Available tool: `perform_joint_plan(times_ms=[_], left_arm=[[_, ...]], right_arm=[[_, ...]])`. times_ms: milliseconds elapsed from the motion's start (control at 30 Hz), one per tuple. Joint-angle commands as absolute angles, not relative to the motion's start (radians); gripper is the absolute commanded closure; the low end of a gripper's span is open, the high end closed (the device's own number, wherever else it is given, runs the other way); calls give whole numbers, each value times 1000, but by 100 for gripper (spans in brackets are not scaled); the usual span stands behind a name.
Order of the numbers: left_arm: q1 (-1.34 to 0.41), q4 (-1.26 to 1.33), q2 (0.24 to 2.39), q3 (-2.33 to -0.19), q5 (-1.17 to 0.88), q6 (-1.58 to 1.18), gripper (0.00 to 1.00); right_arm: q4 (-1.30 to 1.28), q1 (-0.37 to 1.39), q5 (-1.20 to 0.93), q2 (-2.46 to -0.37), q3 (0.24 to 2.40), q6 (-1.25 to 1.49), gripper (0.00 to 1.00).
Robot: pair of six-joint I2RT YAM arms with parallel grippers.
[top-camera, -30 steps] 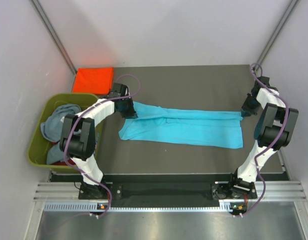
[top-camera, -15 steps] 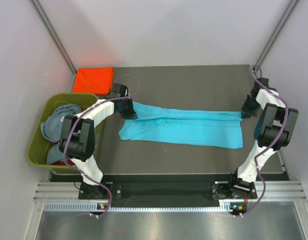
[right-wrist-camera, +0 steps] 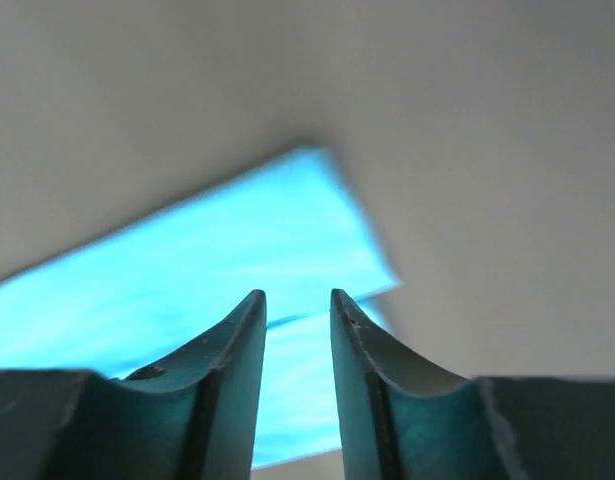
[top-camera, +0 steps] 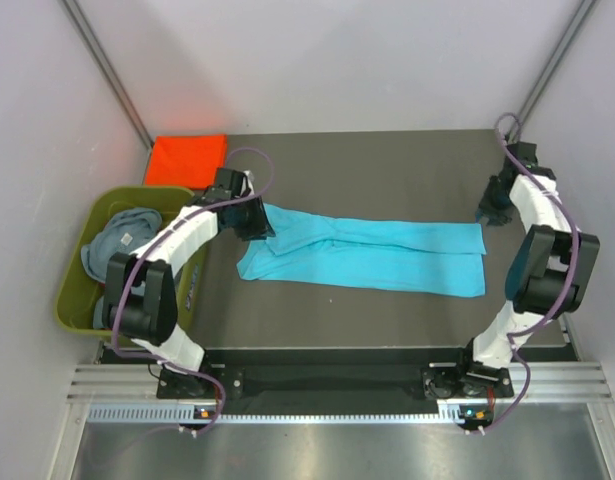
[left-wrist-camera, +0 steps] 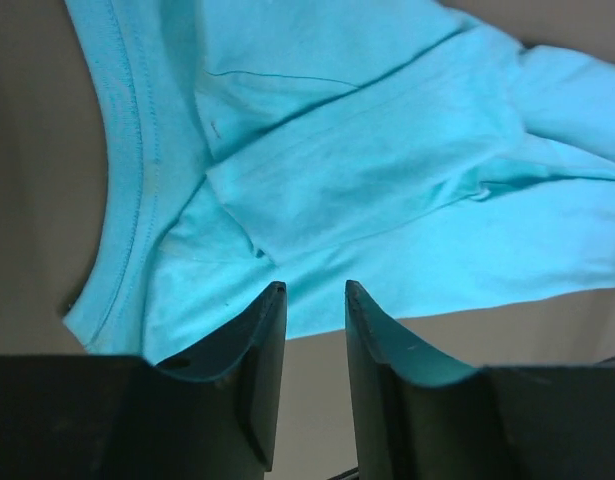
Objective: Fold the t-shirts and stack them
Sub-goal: Fold the tshirt
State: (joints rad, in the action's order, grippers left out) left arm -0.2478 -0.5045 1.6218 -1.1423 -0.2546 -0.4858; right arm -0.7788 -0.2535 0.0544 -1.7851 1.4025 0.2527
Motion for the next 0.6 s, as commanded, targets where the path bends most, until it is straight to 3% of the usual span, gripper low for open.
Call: perform_joint_plan(times_ms=[0, 67, 200, 367, 567], left_arm=[[-250, -534, 1534, -1132, -275, -466, 64], [-250, -529, 1517, -1137, -264, -454, 59], [-249, -512, 1572, -1202, -258, -419, 56], [-244, -576, 1710, -1342, -279, -419, 54], [-227, -554, 1707, -1287, -273, -414, 48]], right_arm=[[-666, -73, -84, -1684, 1419, 310, 66], [-576, 27, -165, -1706, 1420, 348, 61], [-509, 173, -331, -1848, 1494, 432, 61], [-450, 261, -540, -2006, 1597, 462, 60], [-335, 342, -670, -2083, 1634, 532, 57]])
